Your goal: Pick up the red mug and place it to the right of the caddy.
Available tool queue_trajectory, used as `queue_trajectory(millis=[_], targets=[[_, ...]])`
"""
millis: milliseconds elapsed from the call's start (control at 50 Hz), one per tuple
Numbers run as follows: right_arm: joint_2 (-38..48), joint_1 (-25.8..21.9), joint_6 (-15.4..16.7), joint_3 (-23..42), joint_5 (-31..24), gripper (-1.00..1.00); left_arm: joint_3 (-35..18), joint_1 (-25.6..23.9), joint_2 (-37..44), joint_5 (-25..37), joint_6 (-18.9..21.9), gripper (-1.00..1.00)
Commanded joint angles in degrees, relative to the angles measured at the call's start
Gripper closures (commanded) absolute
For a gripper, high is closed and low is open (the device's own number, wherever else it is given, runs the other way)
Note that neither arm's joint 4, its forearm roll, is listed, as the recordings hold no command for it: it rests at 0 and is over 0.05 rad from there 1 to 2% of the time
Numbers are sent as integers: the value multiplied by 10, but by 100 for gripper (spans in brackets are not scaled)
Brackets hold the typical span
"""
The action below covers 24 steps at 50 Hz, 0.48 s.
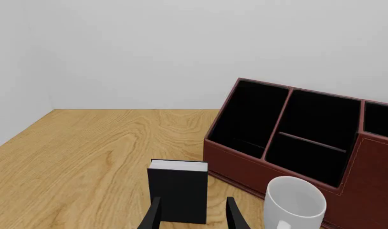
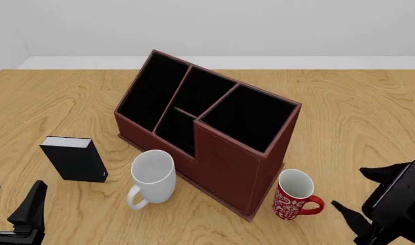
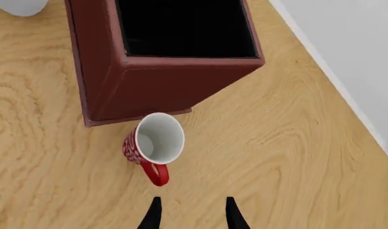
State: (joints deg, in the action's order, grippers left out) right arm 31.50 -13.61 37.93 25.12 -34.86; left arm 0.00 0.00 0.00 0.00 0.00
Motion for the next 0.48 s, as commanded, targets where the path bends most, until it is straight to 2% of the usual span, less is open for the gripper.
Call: queue_trajectory(millis=[20,40,60,80,120,140,160,180,200,220,240,300,320,340,360,380,440,480], targets=[[-160,12,-12,77,-175,-100,0,0,0,0,0,-100],[-201,1,-29,105,-233,-100,0,0,0,0,0,-100],[-202,1,-29,106,-234,-100,0,0,0,0,0,-100],[-232,8,-38,130,-266,-100,0,0,0,0,0,-100],[-232,8,-38,130,-266,-100,0,0,0,0,0,-100],[-257,-11,-82,192,-326,-100,0,0,0,0,0,-100],[-275,-8,-114,255,-350,-100,0,0,0,0,0,-100],[-274,-8,-114,255,-350,-100,0,0,0,0,0,-100],[-280,-19,-146,276,-350,-100,0,0,0,0,0,-100],[-280,-19,-146,276,-350,-100,0,0,0,0,0,-100],[-286,-7,-191,327,-350,-100,0,0,0,0,0,-100],[-293,-5,-204,348,-350,-100,0,0,0,0,0,-100],[-312,21,-197,346,-350,-100,0,0,0,0,0,-100],[-312,21,-197,346,-350,-100,0,0,0,0,0,-100],[-315,25,-234,362,-350,-100,0,0,0,0,0,-100],[-315,31,-243,355,-350,-100,0,0,0,0,0,-100],[-315,68,-272,388,-350,-100,0,0,0,0,0,-100],[-315,105,-318,420,-350,-100,0,0,0,0,0,-100]])
